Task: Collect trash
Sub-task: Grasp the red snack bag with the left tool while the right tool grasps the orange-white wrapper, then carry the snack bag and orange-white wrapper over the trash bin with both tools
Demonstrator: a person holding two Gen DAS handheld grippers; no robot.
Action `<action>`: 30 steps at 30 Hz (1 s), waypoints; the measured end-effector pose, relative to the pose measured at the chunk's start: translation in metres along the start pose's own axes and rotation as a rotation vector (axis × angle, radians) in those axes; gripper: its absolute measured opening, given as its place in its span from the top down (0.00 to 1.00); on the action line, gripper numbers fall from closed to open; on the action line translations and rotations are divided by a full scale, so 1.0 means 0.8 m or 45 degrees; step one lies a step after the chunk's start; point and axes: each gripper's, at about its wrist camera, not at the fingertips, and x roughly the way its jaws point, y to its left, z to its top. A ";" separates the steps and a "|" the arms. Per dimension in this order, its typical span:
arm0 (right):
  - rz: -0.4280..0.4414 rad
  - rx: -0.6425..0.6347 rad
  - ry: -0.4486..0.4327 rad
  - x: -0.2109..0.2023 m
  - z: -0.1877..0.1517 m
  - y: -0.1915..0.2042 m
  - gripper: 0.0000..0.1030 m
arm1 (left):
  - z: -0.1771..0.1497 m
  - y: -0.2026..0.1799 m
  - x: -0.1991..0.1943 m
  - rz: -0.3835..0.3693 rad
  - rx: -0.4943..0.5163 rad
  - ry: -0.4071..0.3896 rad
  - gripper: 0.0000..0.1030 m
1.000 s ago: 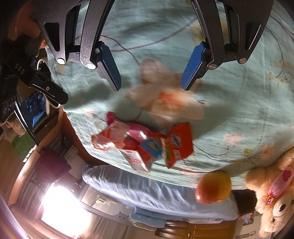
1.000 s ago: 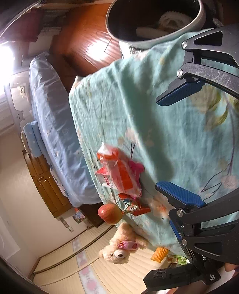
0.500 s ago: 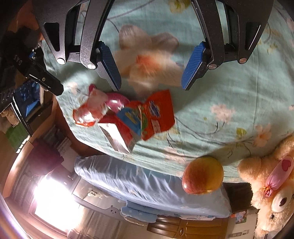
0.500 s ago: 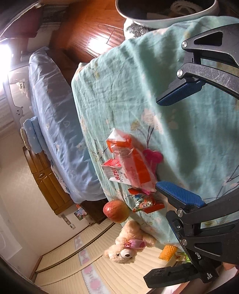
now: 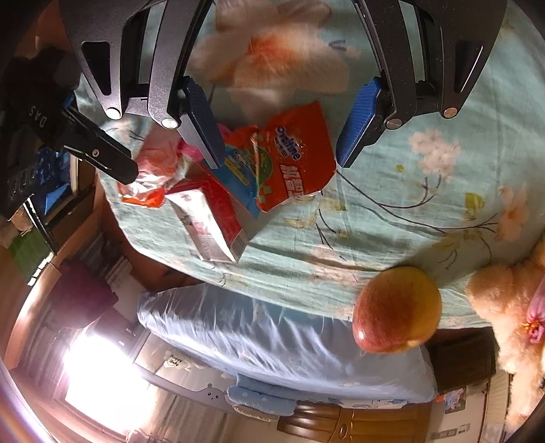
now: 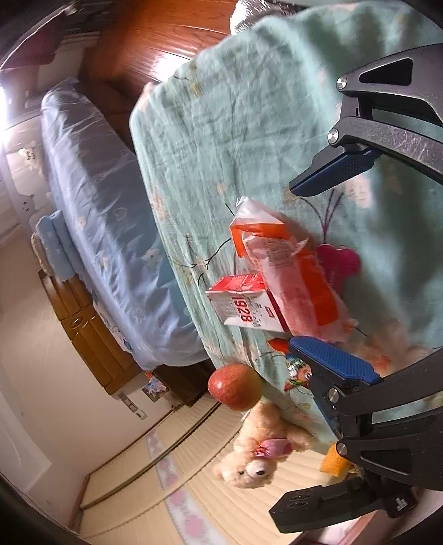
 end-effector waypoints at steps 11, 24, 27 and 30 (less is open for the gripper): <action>0.074 -0.017 -0.002 -0.005 -0.005 0.003 0.67 | -0.012 -0.005 -0.011 -0.023 0.036 -0.015 0.74; -0.016 -0.045 -0.119 -0.088 -0.027 -0.024 0.68 | -0.055 -0.052 -0.051 -0.144 0.070 -0.014 0.74; -0.063 -0.057 -0.145 -0.108 -0.035 -0.034 0.68 | -0.064 -0.069 -0.055 -0.172 0.094 -0.005 0.74; -0.105 -0.068 -0.164 -0.125 -0.043 -0.044 0.68 | -0.073 -0.088 -0.059 -0.198 0.123 0.001 0.74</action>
